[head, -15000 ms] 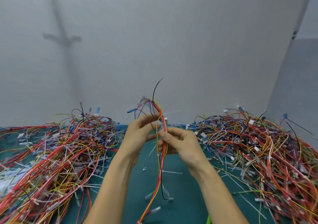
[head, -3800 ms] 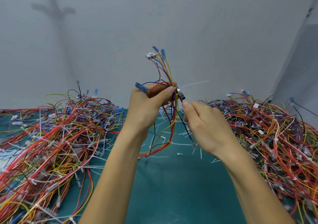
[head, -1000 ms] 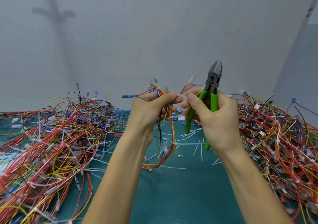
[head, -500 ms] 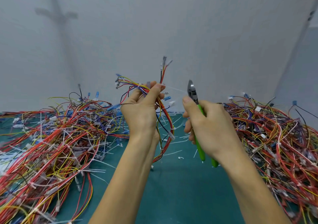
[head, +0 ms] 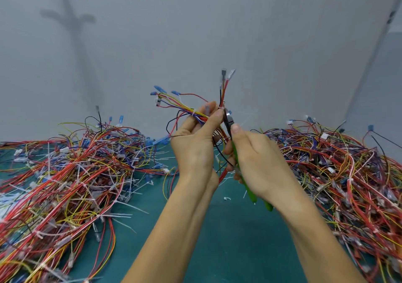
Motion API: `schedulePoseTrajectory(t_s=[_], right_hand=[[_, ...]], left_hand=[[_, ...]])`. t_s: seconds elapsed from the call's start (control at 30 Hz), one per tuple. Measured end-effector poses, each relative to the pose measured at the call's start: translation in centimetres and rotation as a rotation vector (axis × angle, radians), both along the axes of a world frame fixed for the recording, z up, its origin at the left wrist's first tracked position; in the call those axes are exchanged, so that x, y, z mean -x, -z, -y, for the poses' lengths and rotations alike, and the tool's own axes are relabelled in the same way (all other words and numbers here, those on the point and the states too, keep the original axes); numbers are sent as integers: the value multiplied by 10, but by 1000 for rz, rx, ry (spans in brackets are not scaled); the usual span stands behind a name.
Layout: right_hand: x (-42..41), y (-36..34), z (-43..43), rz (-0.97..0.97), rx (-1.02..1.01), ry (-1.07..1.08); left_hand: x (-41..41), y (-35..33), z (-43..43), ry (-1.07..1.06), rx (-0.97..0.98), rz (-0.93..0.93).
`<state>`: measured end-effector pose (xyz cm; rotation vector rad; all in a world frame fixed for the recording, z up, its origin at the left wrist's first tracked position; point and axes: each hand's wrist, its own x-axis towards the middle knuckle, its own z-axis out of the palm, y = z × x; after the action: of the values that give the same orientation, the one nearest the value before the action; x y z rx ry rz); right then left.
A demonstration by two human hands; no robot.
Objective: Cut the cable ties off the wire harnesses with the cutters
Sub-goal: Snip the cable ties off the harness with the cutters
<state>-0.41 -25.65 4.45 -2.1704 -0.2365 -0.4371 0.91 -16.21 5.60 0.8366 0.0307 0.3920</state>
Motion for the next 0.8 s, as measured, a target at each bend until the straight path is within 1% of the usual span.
schedulePoseTrajectory(t_s=[0.17, 0.3, 0.4, 0.6, 0.8], right_hand=[[1, -2, 0, 47, 5, 20], [2, -2, -1, 98, 2, 35], [4, -2, -1, 126, 6, 36], [6, -4, -2, 183, 52, 57], [6, -3, -3, 206, 38, 54]], left_hand=[[5, -1, 1, 51, -11, -27], [8, -4, 2, 90, 59, -28], [10, -5, 3, 100, 72, -34], [12, -7, 4, 147, 145, -17], [13, -7, 6, 156, 117, -19]])
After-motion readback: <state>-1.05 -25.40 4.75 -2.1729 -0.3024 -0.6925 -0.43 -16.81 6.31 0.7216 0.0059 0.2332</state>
